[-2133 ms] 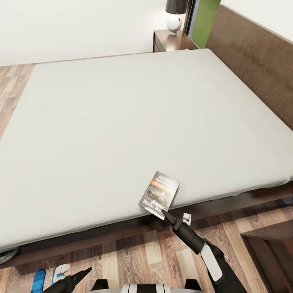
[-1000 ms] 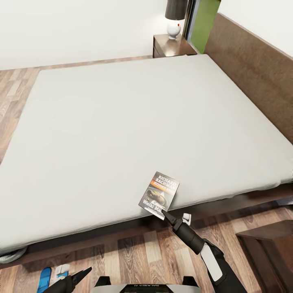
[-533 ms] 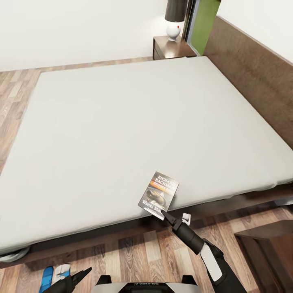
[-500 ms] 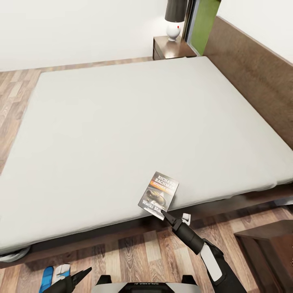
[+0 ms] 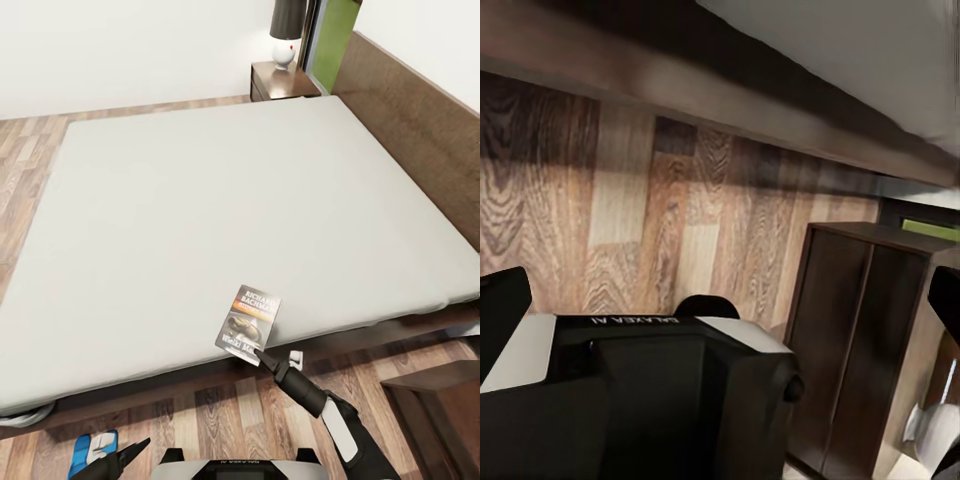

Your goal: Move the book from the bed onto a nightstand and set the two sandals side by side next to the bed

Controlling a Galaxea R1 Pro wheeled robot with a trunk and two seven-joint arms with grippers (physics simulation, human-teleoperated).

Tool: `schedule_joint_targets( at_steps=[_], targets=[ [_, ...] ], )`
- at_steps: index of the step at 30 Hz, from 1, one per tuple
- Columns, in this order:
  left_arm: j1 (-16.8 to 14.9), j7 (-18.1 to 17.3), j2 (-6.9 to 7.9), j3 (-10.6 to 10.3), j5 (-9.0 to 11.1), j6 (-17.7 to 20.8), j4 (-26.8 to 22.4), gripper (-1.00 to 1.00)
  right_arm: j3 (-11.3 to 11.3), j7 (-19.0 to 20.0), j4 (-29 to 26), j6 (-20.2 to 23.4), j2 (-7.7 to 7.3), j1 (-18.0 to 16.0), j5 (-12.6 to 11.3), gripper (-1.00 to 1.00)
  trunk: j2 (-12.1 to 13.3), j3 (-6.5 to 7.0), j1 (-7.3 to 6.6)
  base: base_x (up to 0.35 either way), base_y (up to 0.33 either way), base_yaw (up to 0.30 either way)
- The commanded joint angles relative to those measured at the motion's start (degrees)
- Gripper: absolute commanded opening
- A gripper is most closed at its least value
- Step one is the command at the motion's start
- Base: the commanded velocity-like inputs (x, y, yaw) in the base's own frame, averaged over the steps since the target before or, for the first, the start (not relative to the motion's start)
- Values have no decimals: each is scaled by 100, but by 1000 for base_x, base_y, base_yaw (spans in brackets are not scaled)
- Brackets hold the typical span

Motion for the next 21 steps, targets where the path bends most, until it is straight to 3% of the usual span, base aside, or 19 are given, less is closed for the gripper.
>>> schedule_joint_targets(
  at_steps=[1, 4, 6, 9, 14, 19, 20, 21],
  targets=[
    [-4, -10, 2, -49, 55, -43, 8, 100, 197, 14, -6, 45, 0, -3, -23, -100, 40, 16, -22, 0, 0, 0],
    [-5, -10, 2, -49, 55, -43, 8, 100, 630, 11, -17, 48, -6, -3, -43, -100, 160, 70, -88, 0, 0, 0],
    [-6, -10, 2, -49, 55, -43, 8, 100, 737, 10, -22, 52, -8, -3, -41, -100, 240, 106, -132, 0, 0, 0],
    [-4, -10, 2, -49, 55, -43, 8, 100, 790, 10, -31, 188, -8, -3, -18, -100, 360, 160, -198, 0, 0, 0],
    [-5, -10, 2, -49, 55, -43, 8, 100, 823, 16, -214, 938, -10, -3, -8, -100, 561, 249, -308, 0, 0, 0],
    [-6, -21, 2, -49, 55, -49, 8, 100, 823, 48, -841, 1856, -76, -1, -7, -100, 762, 339, -418, 0, 0, 0],
    [-6, -26, 2, -49, 55, -51, 8, 100, 822, 59, -1024, 2131, -319, 4, -6, -100, 802, 357, -440, 0, 0, 0],
    [-6, -28, 3, -49, 55, -52, 8, 100, 821, 65, -1124, 2332, -737, 10, -10, -100, 842, 375, -462, 0, 0, 0]
  ],
)
